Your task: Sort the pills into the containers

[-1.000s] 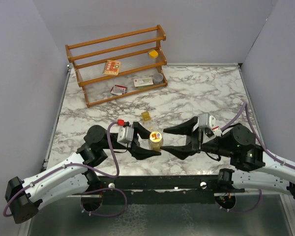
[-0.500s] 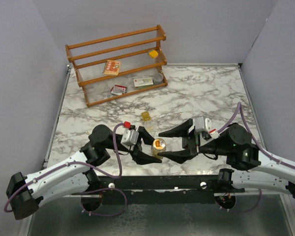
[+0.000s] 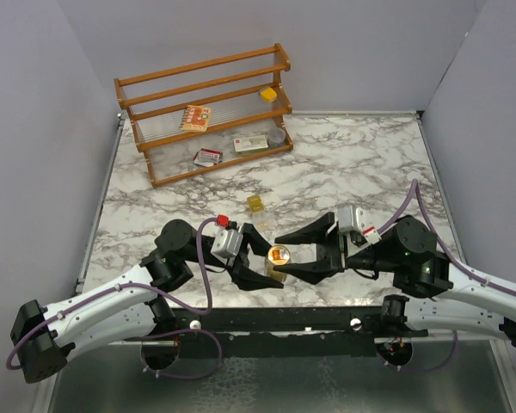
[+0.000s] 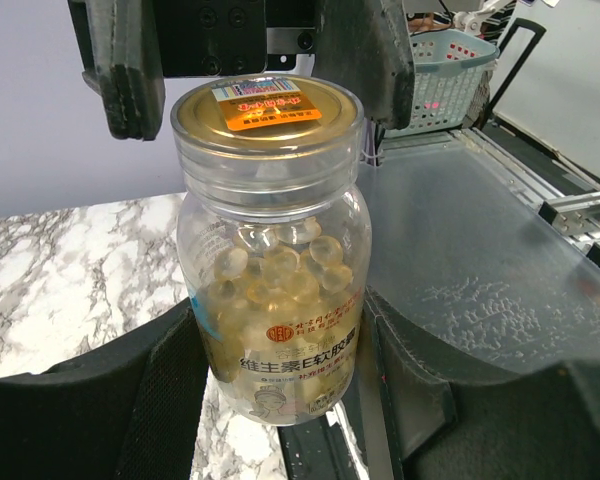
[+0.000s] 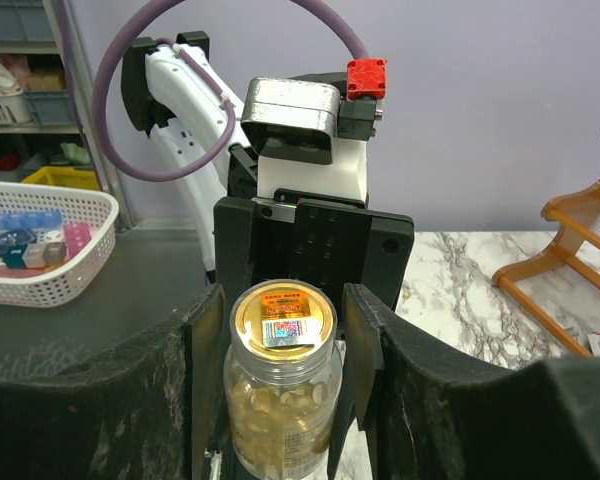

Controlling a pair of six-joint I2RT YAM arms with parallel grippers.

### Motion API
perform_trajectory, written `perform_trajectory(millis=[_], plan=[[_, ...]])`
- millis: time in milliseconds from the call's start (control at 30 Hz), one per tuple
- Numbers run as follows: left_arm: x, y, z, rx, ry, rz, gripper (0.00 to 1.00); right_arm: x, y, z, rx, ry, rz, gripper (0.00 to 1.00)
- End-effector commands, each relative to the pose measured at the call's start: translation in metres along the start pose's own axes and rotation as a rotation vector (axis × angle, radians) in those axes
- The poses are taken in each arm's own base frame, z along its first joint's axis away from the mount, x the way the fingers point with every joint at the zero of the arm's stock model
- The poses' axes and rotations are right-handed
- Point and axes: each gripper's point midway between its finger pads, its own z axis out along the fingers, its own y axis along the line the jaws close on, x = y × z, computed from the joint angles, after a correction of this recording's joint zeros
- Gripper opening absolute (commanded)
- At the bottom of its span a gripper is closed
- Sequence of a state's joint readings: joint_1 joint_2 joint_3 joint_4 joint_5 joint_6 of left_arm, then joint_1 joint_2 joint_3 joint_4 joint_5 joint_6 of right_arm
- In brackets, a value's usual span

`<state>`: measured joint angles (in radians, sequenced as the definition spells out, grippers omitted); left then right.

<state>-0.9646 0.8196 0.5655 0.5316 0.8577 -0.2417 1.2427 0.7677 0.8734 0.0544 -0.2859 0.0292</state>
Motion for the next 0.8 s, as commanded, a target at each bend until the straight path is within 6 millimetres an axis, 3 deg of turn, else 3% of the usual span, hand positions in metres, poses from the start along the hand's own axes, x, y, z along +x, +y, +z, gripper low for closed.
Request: perform_trajectory(millis=[0,333,500,767], plan=[[-0.0220,-0.0042,0.0042,0.025,-0.049,0.058,0.00,-0.0003,0.0056,0.0020,-0.029,-0.013,-0.002,0.50],[-0.0241,-0.0018,0.0049,0.012,-0.055,0.065,0.00,0.0008,0.0066,0.0031,-0.038,-0.010,-0.005,0.56],[-0.0262,-0.0004,0.0041,-0.003,-0.063,0.072,0.00,0.0035,0.0069,0.0033,-0.038,0.001,0.002,0.41],[-0.0302,0.0029,0.0029,-0.031,-0.077,0.081,0.00,0.0051,0.0066,0.0038,-0.039,0.011,0.002,0.33]])
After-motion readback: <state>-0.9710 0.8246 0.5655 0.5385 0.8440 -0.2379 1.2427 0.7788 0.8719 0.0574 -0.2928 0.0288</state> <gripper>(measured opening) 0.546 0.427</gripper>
